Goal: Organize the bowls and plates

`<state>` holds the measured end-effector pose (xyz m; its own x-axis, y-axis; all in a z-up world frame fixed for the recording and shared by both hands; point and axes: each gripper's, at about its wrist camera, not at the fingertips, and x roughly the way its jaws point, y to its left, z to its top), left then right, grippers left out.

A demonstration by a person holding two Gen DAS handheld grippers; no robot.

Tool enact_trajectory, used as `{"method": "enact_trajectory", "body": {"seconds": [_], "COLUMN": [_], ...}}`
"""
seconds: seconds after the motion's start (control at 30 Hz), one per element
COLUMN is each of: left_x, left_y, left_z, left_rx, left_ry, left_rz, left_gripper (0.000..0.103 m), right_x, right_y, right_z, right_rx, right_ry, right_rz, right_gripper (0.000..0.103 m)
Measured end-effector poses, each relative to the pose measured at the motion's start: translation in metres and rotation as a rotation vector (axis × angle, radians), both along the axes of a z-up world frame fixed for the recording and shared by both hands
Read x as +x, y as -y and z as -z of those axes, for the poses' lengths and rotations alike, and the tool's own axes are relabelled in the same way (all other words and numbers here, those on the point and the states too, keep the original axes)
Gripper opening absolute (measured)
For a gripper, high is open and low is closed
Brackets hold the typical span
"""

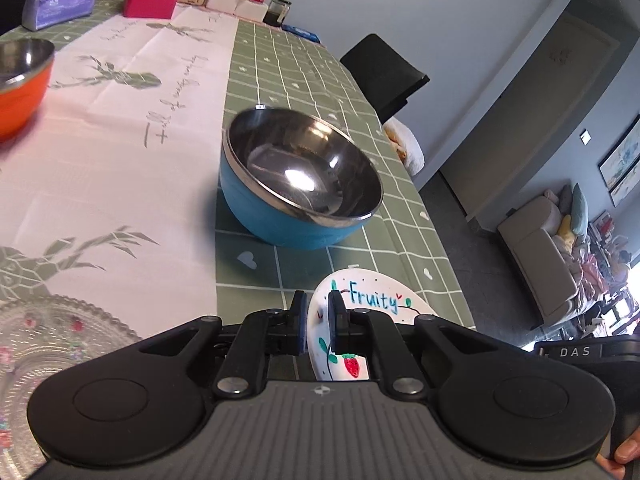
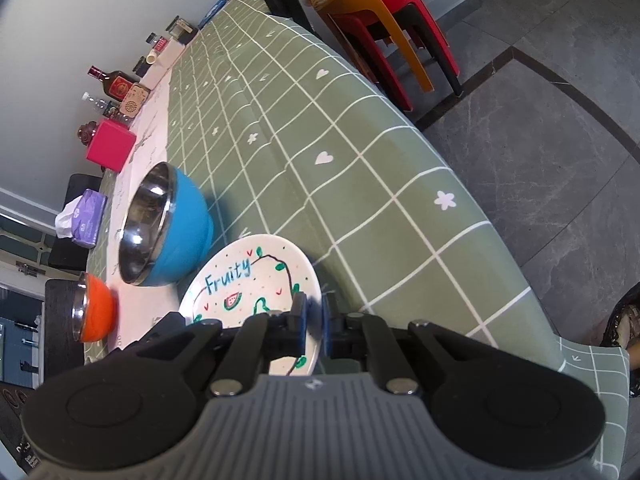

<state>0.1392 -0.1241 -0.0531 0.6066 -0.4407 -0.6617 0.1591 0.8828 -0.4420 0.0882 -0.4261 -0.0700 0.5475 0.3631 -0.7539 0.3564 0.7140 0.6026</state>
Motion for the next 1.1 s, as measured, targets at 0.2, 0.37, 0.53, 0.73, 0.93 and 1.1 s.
{"method": "enact_trajectory", "body": {"seconds": [0.2, 0.37, 0.53, 0.73, 0.93, 1.1], "left_x": [-0.013, -0.022, -0.031, -0.045, -0.058, -0.067], "left_y": [-0.021, -0.05, -0.08, -0.12, -0.156, -0.173], "left_z": [-0.026, -0.037, -0.043, -0.046, -0.037, -0.023], "left_rx": [0.005, 0.003, 0.004, -0.003, -0.026, -0.048], "left_ry": [0.045, 0.058, 0.051, 0.037, -0.003, -0.027], "left_rz": [-0.034, -0.067, -0.097, -0.14, -0.185, -0.204], "left_gripper": [0.011, 0.011, 0.011, 0.011, 0.011, 0.011], "right_x": [-0.002, -0.001, 0.0, -0.002, -0.001, 0.0], "right_y": [-0.02, -0.046, -0.075, -0.112, -0.149, -0.17], "right_z": [-0.013, -0.024, -0.034, -0.044, -0.046, -0.035], "right_rx": [0.031, 0.043, 0.044, 0.042, 0.022, -0.018], "right_ry": [0.043, 0.085, 0.113, 0.147, 0.162, 0.131], "right_rz": [-0.045, -0.101, -0.154, -0.223, -0.29, -0.337], "right_gripper": [0.006, 0.006, 0.006, 0.006, 0.005, 0.005]}}
